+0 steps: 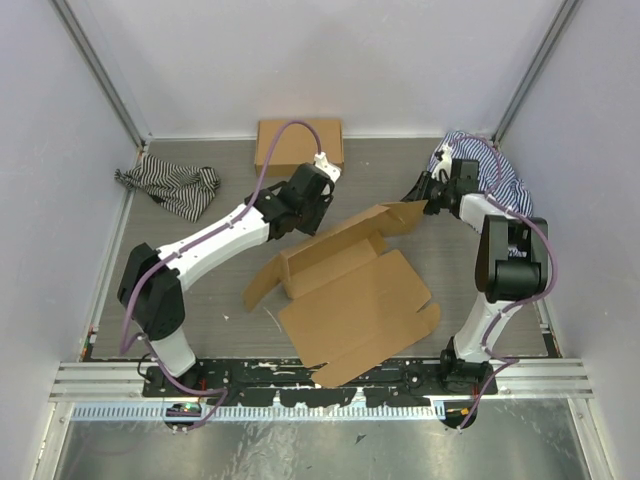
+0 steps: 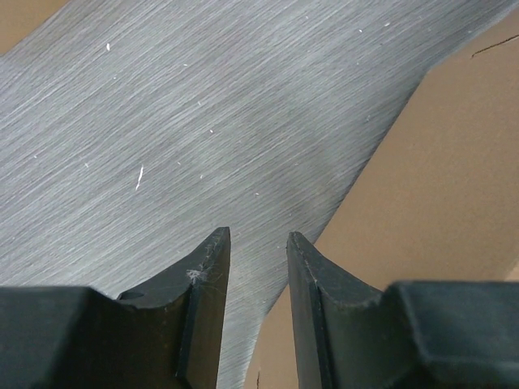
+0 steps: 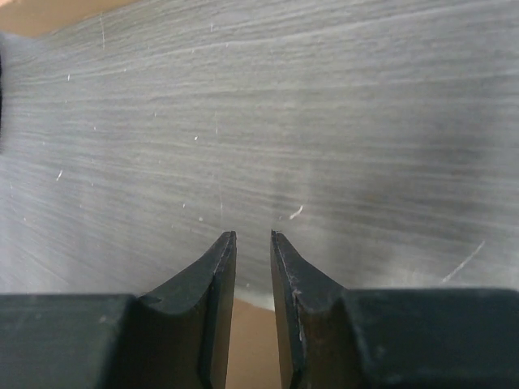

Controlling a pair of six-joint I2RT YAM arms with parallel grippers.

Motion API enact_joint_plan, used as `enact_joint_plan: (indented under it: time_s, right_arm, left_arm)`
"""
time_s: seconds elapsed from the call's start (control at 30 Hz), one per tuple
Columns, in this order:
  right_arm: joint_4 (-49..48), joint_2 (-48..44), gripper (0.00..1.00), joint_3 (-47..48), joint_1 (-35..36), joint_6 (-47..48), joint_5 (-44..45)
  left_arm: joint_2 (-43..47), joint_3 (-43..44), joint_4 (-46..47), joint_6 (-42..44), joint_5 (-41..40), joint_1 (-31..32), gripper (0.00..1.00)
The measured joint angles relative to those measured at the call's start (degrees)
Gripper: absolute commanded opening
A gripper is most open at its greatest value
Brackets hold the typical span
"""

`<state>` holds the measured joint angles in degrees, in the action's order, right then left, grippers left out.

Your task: Fold the paper box

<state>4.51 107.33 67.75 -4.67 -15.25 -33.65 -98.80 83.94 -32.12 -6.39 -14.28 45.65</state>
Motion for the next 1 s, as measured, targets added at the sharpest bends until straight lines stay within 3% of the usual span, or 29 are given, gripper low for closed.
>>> enact_joint_plan:
  time_s: [0.43, 0.77, 1.0]
  right_arm:
    - [9.14, -9.53, 0.26, -1.18, 2.69, -0.26, 13.29]
    - [14.38, -23.61, 0.26, -6.71, 4.59, 0.11, 19.26]
    - [14.56, -22.58, 0.26, -7.37, 4.57, 0.07, 19.61]
  left_arm:
    - [-0.61, 3.67, -3.04, -2.62, -4.79, 0.11, 0.41]
    - [0.04, 3.67, -4.52, -4.37, -5.92, 1.75, 0.4]
    - [0.31, 3.67, -5.16, -4.85, -6.49, 2.67, 0.4]
